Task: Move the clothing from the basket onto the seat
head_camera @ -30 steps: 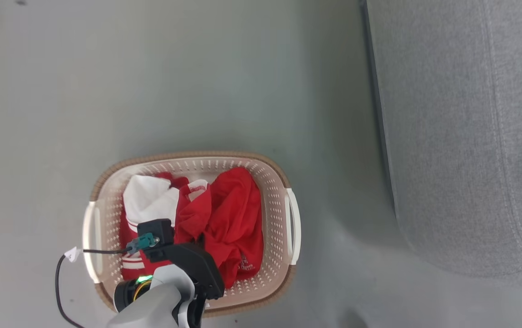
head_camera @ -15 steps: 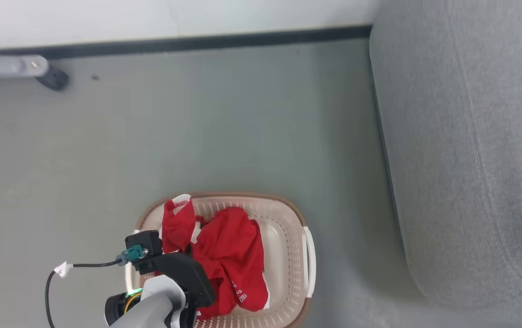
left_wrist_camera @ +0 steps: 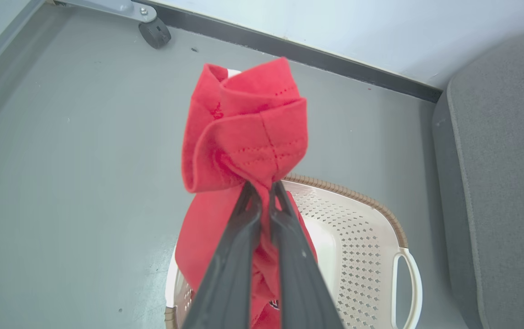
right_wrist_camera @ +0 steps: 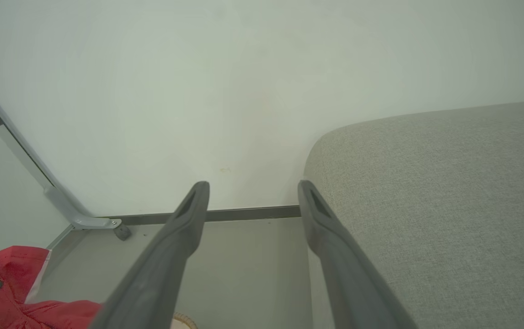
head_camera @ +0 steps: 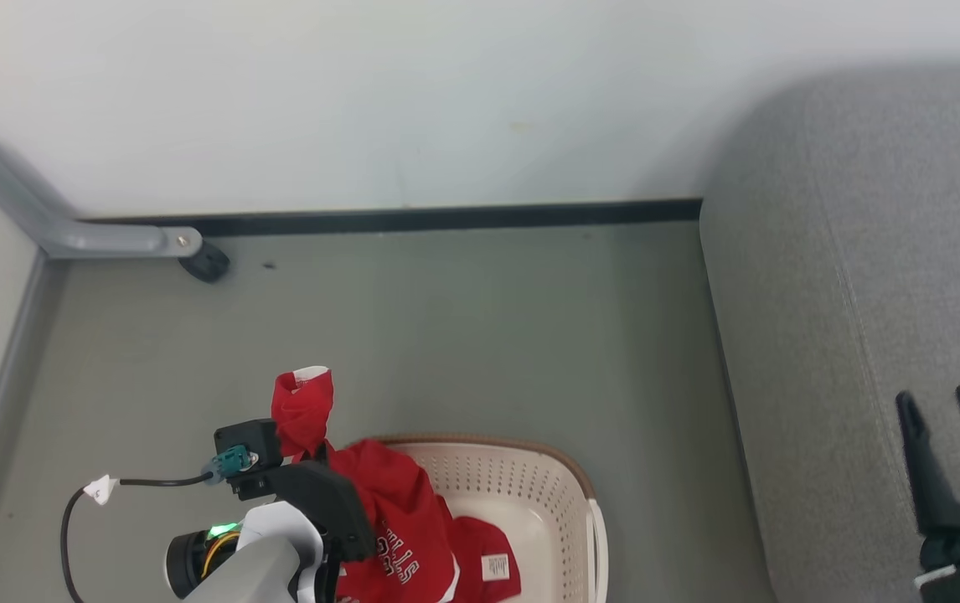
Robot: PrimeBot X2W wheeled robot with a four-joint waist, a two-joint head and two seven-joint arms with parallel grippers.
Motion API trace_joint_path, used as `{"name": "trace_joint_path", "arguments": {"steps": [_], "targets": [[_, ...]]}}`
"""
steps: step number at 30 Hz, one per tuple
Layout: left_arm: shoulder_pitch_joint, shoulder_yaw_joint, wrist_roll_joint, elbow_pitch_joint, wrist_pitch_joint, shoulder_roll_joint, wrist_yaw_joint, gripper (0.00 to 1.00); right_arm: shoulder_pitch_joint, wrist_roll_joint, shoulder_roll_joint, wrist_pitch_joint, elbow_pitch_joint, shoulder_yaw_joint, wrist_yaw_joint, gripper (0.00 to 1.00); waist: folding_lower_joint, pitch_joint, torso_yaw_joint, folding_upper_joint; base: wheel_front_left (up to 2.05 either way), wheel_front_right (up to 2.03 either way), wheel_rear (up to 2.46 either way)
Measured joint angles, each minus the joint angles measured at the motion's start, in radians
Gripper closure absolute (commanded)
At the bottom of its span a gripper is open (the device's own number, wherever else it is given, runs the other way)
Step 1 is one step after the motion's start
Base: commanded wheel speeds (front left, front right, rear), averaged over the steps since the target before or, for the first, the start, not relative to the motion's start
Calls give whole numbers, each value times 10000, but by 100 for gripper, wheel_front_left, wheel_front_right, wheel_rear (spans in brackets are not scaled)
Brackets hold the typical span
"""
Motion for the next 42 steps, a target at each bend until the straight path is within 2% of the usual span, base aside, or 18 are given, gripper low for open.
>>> {"name": "trace_joint_path", "arguments": {"steps": [9,20,34,42], "targets": [[-3,721,1045,278,0,-42,0,100,665,-431,671,0,309,621,-142,0,0,-1337,392,0,0,0,0],[-1,1722,2113,54,0,-52,0,100,1014,-616,911,0,98,796,-366,0,1,-2326,742,0,0,0,0],[786,3484,4138,-1296,0,54,0,100,1178,-688,1032,0,-50,780,-543,0,1,-2658,928,1,0,0,0],[1907,4332,5779,-2909,0,94,0,100,1343,-796,1112,0,-159,1014,-541,0,2,-2760,968,2,0,0,0]]}}
